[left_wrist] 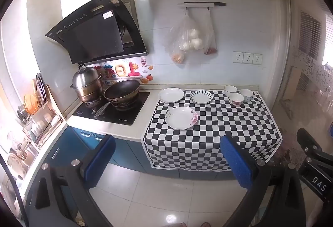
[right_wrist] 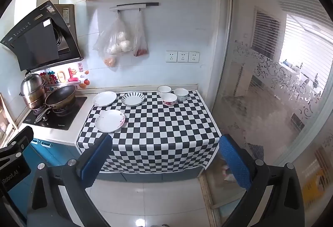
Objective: Organize plates and bowls
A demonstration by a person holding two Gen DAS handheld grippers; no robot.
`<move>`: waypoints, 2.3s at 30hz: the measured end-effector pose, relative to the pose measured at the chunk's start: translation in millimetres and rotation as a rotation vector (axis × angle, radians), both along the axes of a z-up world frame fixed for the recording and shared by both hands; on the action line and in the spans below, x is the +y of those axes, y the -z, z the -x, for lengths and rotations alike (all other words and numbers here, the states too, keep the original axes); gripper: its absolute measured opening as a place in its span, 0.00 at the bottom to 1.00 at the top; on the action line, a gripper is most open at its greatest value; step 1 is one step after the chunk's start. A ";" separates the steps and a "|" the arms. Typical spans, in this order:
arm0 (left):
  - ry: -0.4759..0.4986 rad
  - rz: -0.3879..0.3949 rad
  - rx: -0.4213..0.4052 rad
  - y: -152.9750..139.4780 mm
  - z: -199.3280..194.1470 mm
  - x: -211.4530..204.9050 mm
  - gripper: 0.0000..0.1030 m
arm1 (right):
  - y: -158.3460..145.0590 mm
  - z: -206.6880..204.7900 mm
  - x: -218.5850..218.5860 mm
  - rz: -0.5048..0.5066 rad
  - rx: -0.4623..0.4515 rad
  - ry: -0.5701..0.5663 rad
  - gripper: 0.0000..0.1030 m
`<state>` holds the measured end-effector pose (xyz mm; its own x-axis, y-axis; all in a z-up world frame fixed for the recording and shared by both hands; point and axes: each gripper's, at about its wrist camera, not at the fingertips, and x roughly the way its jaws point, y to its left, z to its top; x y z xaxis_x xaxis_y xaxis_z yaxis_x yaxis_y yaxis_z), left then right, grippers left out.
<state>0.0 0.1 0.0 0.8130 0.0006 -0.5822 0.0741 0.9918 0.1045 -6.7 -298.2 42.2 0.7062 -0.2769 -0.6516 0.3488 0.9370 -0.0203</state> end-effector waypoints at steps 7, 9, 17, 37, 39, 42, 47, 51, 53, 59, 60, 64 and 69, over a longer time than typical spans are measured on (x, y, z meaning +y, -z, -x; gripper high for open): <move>0.002 0.003 0.005 -1.2 -5.1 -3.8 1.00 | 0.4 0.0 2.3 0.011 0.002 -0.001 1.00; 0.004 0.003 0.009 -0.4 -7.0 -7.9 1.00 | -0.9 0.1 0.4 0.015 0.000 -0.002 1.00; 0.015 -0.007 -0.004 -3.1 -6.3 -10.3 1.00 | 1.0 1.5 -0.8 0.012 -0.002 0.002 1.00; 0.021 -0.004 -0.016 -1.4 -3.5 -9.0 1.00 | -1.1 1.2 -0.9 0.004 -0.018 0.011 1.00; 0.021 -0.006 -0.017 -1.6 -3.8 -9.4 1.00 | -0.9 0.9 -0.6 0.005 -0.018 0.010 1.00; 0.020 -0.006 -0.016 -2.1 -4.3 -9.9 1.00 | -0.7 1.3 -0.4 0.006 -0.020 0.009 1.00; 0.018 -0.006 -0.018 -3.3 -5.4 -8.8 1.00 | -1.5 2.7 -1.5 0.004 -0.024 0.011 1.00; 0.017 -0.006 -0.018 -3.8 -6.6 -8.5 1.00 | -2.5 2.9 -1.7 0.004 -0.026 0.012 1.00; 0.017 -0.006 -0.018 -3.2 -5.8 -8.2 1.00 | -2.4 3.0 -2.2 0.002 -0.025 0.011 1.00; 0.012 -0.006 -0.017 -3.3 -7.4 -5.8 1.00 | -3.1 1.2 -2.3 0.001 -0.017 0.005 1.00; 0.011 -0.007 -0.018 -3.6 -8.0 -5.4 1.00 | -3.2 0.6 -2.2 0.001 -0.016 0.005 1.00; 0.007 -0.007 -0.022 -3.0 -8.6 -4.1 1.00 | -3.3 0.8 -2.0 0.000 -0.018 0.004 1.00; 0.004 -0.011 -0.030 -2.8 -7.4 -2.0 1.00 | -4.4 -1.5 -0.5 -0.001 -0.021 0.003 1.00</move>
